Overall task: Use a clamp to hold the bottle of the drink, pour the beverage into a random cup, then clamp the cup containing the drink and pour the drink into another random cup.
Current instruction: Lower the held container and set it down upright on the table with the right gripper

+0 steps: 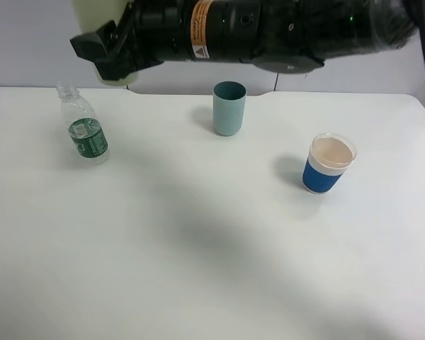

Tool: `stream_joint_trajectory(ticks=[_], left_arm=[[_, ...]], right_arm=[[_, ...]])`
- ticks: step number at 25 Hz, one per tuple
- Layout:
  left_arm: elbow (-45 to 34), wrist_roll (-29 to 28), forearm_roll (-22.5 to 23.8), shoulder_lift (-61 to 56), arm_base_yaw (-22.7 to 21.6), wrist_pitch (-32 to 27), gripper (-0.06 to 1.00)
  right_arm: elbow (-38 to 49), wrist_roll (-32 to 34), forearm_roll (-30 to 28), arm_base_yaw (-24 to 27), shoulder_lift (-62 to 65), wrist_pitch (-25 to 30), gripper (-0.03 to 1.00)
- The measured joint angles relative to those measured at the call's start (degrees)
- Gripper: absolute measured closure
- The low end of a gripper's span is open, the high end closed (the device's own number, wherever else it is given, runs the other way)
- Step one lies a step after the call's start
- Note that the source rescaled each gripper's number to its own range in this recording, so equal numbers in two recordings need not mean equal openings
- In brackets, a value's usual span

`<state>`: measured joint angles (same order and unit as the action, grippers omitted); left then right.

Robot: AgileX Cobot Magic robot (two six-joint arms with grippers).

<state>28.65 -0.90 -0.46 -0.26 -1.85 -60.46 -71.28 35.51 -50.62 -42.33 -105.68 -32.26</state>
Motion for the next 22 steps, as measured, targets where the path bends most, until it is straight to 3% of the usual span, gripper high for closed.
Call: stream_joint_trajectory(ticks=[6, 8, 12, 22], left_arm=[[0.00, 0.00, 0.00, 0.00, 0.00, 0.00, 0.07], [0.00, 0.00, 0.00, 0.00, 0.00, 0.00, 0.07], [0.00, 0.00, 0.00, 0.00, 0.00, 0.00, 0.07], [0.00, 0.00, 0.00, 0.00, 0.00, 0.00, 0.07]], right_arm=[[10.65, -39.42, 29.06, -3.10, -0.32, -0.66, 0.96], [13.09, -45.94, 35.55, -3.69, -0.72, -1.54, 0.96], [15.78, -47.02, 38.42, -3.87, -3.17, -4.59, 0.96], [16.22, -40.19, 33.92, -3.87, -11.43, -15.29, 0.96]])
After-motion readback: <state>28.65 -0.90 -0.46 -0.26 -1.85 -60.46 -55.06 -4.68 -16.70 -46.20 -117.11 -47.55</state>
